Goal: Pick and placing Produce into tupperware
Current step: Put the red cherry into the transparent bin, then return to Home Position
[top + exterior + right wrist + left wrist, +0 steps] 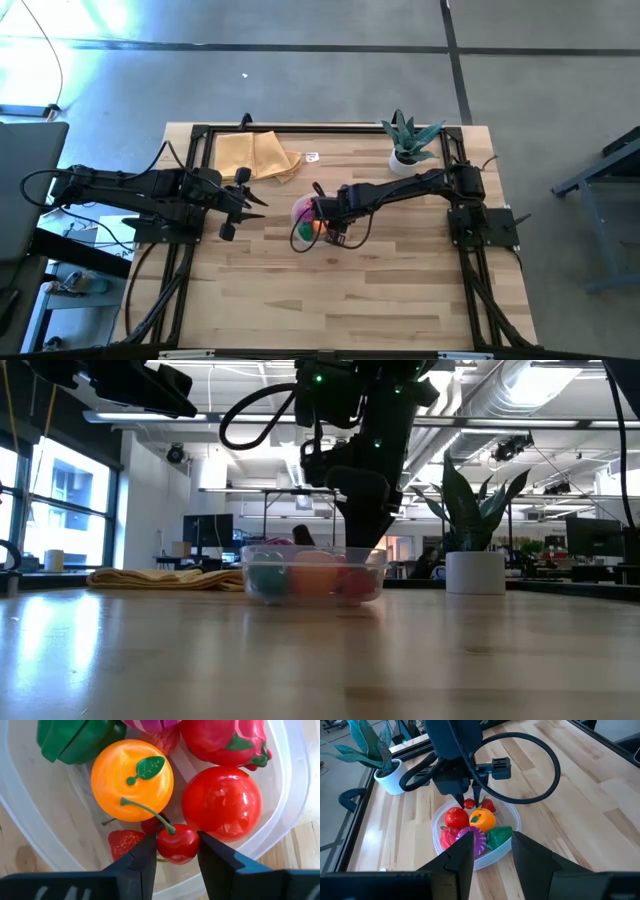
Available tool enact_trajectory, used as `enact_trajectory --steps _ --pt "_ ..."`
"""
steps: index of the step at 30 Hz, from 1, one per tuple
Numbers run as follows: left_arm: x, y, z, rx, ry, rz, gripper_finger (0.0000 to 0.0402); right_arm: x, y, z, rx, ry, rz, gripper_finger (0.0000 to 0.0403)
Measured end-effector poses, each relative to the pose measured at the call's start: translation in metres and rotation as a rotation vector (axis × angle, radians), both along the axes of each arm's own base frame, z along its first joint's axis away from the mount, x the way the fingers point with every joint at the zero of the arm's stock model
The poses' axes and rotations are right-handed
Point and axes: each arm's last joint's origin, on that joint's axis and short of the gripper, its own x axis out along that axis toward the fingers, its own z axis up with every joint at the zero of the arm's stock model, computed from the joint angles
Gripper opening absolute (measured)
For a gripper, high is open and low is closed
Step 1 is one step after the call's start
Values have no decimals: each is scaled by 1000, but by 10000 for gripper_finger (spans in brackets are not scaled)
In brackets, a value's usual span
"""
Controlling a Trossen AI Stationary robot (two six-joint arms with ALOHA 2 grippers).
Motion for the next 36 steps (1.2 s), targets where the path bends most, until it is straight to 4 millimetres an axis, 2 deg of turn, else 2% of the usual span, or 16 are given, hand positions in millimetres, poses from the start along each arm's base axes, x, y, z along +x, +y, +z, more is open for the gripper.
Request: enact_trajectory --steps 8,18,26,32,36 --pt "0 0 0 0 0 0 120 0 0 0 0 -4 1 117" --pt "0 0 0 0 0 0 120 0 -1 0 -34 -5 -6 177" --pt "0 0 0 0 0 0 120 1 0 2 -34 -13 -7 184" --pt "0 0 0 0 0 0 120 -4 2 19 -76 -59 -46 184" --pt "0 0 0 0 0 0 120 -16 10 42 -142 -84 -58 183"
